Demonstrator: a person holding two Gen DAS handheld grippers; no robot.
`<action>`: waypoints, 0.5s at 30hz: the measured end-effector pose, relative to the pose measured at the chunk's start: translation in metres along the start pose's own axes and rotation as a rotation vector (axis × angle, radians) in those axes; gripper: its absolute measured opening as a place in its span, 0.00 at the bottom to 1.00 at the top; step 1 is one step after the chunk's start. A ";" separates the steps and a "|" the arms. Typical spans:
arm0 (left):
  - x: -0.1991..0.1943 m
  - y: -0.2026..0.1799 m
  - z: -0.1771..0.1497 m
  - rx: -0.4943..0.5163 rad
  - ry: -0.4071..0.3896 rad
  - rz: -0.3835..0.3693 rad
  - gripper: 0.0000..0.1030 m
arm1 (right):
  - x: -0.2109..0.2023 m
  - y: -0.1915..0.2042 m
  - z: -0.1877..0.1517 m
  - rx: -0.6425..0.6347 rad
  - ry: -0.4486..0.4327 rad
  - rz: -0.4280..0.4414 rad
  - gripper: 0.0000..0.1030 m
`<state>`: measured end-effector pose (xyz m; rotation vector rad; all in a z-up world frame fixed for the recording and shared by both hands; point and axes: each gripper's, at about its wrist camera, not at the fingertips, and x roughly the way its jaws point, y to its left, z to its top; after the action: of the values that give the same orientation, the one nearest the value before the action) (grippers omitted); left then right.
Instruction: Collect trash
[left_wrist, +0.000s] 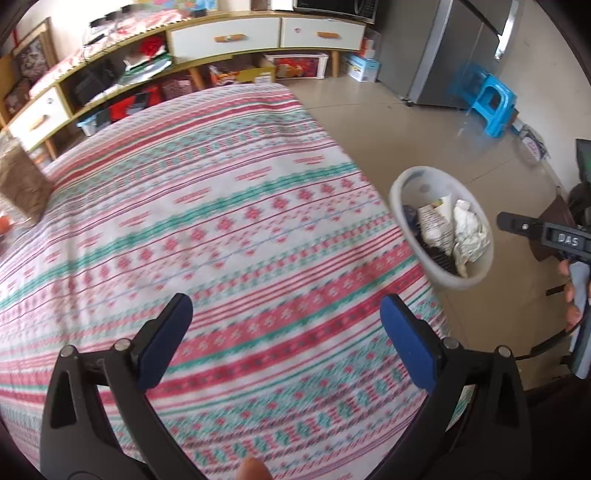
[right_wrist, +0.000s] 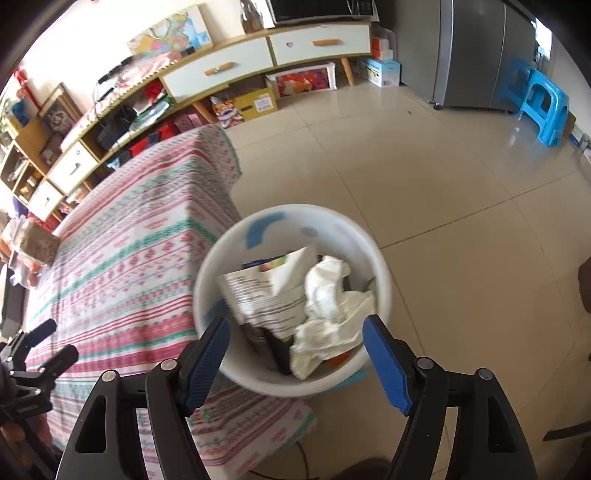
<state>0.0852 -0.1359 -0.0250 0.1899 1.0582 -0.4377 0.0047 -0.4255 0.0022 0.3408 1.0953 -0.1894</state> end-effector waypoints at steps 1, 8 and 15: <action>-0.005 0.004 -0.004 -0.015 -0.011 0.012 0.98 | -0.005 0.006 -0.004 -0.011 -0.017 0.000 0.76; -0.032 0.031 -0.025 -0.110 -0.091 0.128 0.98 | -0.030 0.046 -0.029 -0.093 -0.091 -0.012 0.82; -0.053 0.045 -0.058 -0.185 -0.129 0.182 0.98 | -0.053 0.077 -0.056 -0.167 -0.186 -0.046 0.83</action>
<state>0.0363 -0.0614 -0.0088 0.0909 0.9398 -0.1836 -0.0417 -0.3341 0.0397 0.1452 0.9285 -0.1655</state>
